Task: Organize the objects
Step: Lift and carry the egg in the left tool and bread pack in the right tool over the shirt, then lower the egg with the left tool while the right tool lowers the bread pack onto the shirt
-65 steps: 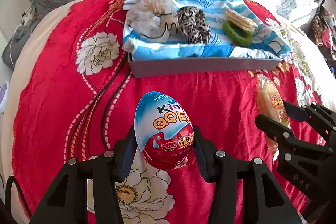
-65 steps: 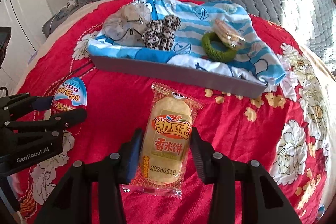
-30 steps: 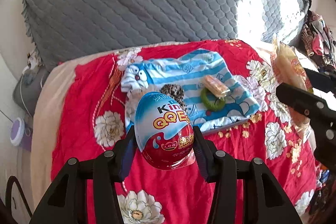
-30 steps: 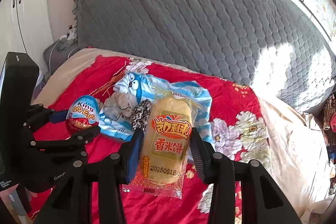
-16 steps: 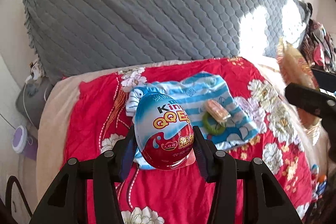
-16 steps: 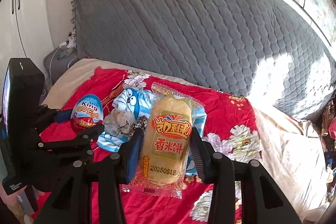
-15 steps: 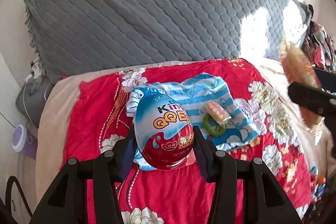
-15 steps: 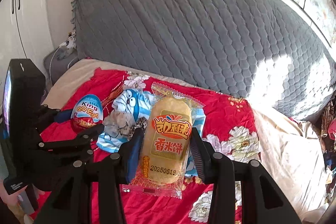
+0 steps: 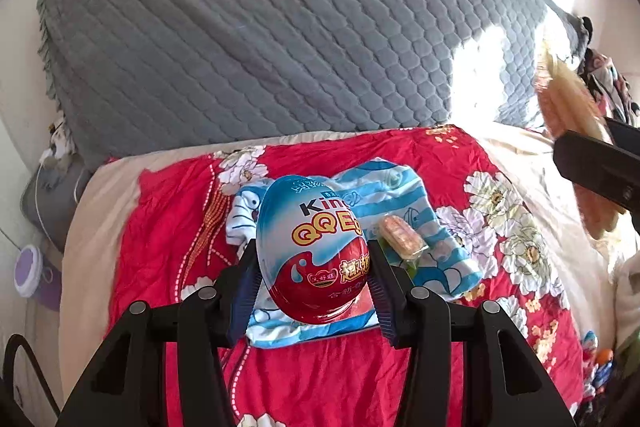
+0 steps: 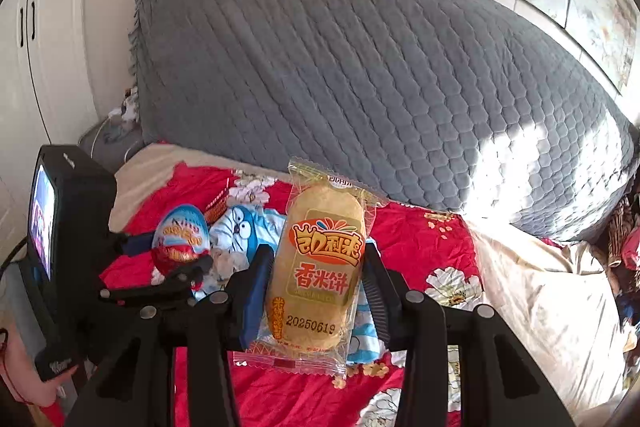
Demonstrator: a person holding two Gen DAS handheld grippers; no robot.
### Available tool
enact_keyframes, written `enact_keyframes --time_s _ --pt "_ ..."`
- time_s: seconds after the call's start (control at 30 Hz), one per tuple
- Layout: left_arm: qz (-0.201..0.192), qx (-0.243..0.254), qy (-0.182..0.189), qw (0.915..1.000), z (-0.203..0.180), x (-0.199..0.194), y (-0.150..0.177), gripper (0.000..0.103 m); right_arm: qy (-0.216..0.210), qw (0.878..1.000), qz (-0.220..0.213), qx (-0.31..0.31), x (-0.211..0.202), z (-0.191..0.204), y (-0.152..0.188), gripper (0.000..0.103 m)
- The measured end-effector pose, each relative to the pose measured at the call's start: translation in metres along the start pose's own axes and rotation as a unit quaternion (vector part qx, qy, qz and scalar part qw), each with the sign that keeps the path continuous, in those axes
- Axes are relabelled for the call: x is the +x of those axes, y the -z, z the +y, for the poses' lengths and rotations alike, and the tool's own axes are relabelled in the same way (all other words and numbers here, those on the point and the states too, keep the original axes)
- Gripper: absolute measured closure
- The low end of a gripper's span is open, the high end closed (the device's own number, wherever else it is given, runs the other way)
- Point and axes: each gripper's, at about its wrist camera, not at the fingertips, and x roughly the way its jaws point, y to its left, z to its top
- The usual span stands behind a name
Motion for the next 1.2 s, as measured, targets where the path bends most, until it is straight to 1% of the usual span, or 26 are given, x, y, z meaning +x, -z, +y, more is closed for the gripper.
enact_keyframes --time_s 0.07,0.13,0.2,0.37,0.43,0.8,0.93,1.2 --pt "-0.004 0.008 -0.001 1.0000 -0.004 0.000 -0.001 0.051 -0.001 1.000 -0.003 0.006 0.002 -0.003 -0.001 0.058" --pt "-0.010 0.024 -0.002 0.9997 -0.009 0.000 -0.002 0.051 0.003 1.000 -0.008 0.006 0.004 -0.004 -0.002 0.058" --pt "-0.014 0.040 -0.005 0.9991 -0.014 0.000 -0.003 0.051 -0.002 1.000 -0.011 0.006 0.005 -0.005 -0.004 0.058" --pt "-0.017 0.048 -0.009 0.9987 -0.016 0.007 -0.006 0.051 -0.005 1.000 -0.010 0.004 0.013 -0.006 -0.002 0.058" --pt "-0.013 0.040 -0.009 0.9991 -0.013 0.013 -0.007 0.051 0.002 1.000 -0.009 -0.002 0.018 -0.004 -0.001 0.058" --pt "-0.001 0.018 -0.018 0.9997 0.008 0.051 -0.006 0.051 -0.003 1.000 0.000 -0.006 0.059 0.001 0.004 0.058" --pt "0.005 0.005 -0.018 0.9998 0.015 0.066 -0.007 0.051 -0.010 1.000 0.012 -0.005 0.080 0.003 0.009 0.058" --pt "0.018 -0.011 -0.018 0.9996 0.026 0.093 -0.004 0.051 -0.010 0.999 0.033 -0.006 0.114 0.003 0.023 0.058"
